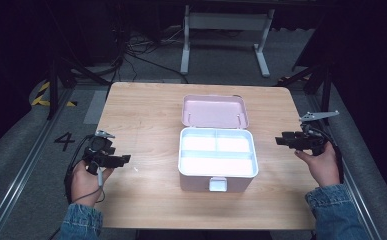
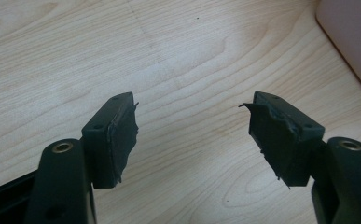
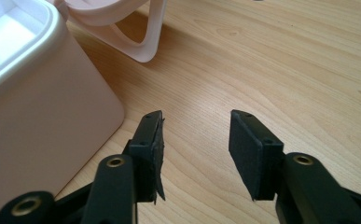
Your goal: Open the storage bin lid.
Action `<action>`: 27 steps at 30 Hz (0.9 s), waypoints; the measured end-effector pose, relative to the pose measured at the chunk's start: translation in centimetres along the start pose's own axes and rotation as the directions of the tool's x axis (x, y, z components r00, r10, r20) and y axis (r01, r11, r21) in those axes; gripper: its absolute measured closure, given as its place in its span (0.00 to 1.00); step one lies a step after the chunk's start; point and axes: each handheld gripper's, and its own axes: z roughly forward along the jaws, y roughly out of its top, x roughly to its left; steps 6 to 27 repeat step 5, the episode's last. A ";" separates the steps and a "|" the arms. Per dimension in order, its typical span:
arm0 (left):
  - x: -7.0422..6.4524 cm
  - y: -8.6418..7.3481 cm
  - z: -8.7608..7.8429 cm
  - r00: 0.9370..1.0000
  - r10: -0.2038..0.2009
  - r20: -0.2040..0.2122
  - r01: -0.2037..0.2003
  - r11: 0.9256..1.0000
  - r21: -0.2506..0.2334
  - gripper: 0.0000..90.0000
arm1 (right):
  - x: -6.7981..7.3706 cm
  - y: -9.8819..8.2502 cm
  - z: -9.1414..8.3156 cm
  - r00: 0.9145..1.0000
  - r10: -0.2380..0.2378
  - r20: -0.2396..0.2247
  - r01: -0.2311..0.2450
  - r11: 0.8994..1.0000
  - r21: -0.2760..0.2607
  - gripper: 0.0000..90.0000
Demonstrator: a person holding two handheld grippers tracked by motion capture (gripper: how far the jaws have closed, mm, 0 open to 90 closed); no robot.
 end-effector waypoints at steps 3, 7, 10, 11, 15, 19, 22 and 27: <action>-0.3 0.0 0.0 1.000 0.006 -0.024 -0.006 1.000 -0.001 0.32 | 0.0 0.0 0.1 1.000 0.002 -0.001 -0.002 1.000 -0.002 0.56; -0.3 -0.1 0.0 1.000 0.001 -0.021 -0.001 1.000 -0.007 0.30 | 0.1 0.0 0.1 1.000 0.001 0.007 -0.001 1.000 -0.009 0.50; -0.3 -0.1 0.0 1.000 0.001 -0.021 -0.001 1.000 -0.007 0.30 | 0.1 0.0 0.1 1.000 0.001 0.007 -0.001 1.000 -0.009 0.50; -0.3 -0.1 0.0 1.000 0.001 -0.021 -0.001 1.000 -0.007 0.30 | 0.1 0.0 0.1 1.000 0.001 0.007 -0.001 1.000 -0.009 0.50; -0.3 -0.1 0.0 1.000 0.001 -0.021 -0.001 1.000 -0.007 0.30 | 0.1 0.0 0.1 1.000 0.001 0.007 -0.001 1.000 -0.009 0.50; -0.3 -0.1 0.0 1.000 0.001 -0.021 -0.001 1.000 -0.007 0.30 | 0.1 0.0 0.1 1.000 0.001 0.007 -0.001 1.000 -0.009 0.50; -0.3 -0.1 0.0 1.000 0.001 -0.021 -0.001 1.000 -0.007 0.30 | 0.1 0.0 0.1 1.000 0.001 0.007 -0.001 1.000 -0.009 0.50; -0.3 -0.1 0.0 1.000 0.001 -0.021 -0.001 1.000 -0.007 0.30 | 0.1 0.0 0.1 1.000 0.001 0.007 -0.001 1.000 -0.009 0.50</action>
